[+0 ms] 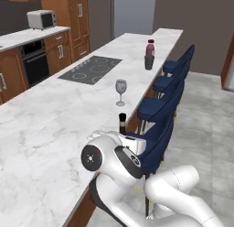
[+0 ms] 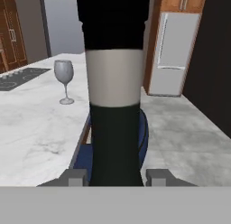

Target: There is a wine glass and glass cup on the dining counter. Place the wine bottle next to the wine glass and the juice bottle next to the glass cup.

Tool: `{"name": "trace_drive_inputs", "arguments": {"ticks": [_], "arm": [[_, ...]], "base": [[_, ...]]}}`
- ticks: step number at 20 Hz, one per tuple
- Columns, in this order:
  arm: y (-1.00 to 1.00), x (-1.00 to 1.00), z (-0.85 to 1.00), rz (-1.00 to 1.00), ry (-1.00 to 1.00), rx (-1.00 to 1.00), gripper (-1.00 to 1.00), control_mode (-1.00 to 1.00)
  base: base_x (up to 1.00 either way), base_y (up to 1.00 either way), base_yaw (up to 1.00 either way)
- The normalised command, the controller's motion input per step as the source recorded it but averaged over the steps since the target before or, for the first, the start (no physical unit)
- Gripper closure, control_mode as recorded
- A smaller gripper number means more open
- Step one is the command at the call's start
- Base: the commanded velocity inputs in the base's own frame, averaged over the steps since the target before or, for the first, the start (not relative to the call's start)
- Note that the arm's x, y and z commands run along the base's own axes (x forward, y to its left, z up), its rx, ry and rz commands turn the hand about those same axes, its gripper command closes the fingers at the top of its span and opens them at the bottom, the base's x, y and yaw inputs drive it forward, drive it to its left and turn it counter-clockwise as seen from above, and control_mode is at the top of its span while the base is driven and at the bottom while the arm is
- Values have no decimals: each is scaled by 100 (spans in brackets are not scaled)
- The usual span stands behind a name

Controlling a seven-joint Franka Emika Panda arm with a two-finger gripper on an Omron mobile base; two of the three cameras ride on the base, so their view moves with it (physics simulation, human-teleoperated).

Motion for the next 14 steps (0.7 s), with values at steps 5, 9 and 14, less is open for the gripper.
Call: {"name": "trace_drive_inputs", "arguments": {"ticks": [5, 9, 14], "arm": [[0, 0, 0, 0, 0, 0, 100, 100], [0, 0, 0, 0, 0, 0, 100, 100], [0, 0, 0, 0, 0, 0, 100, 100]], "base": [[21, 31, 0], [31, 20, 5], [26, 5, 12]]}}
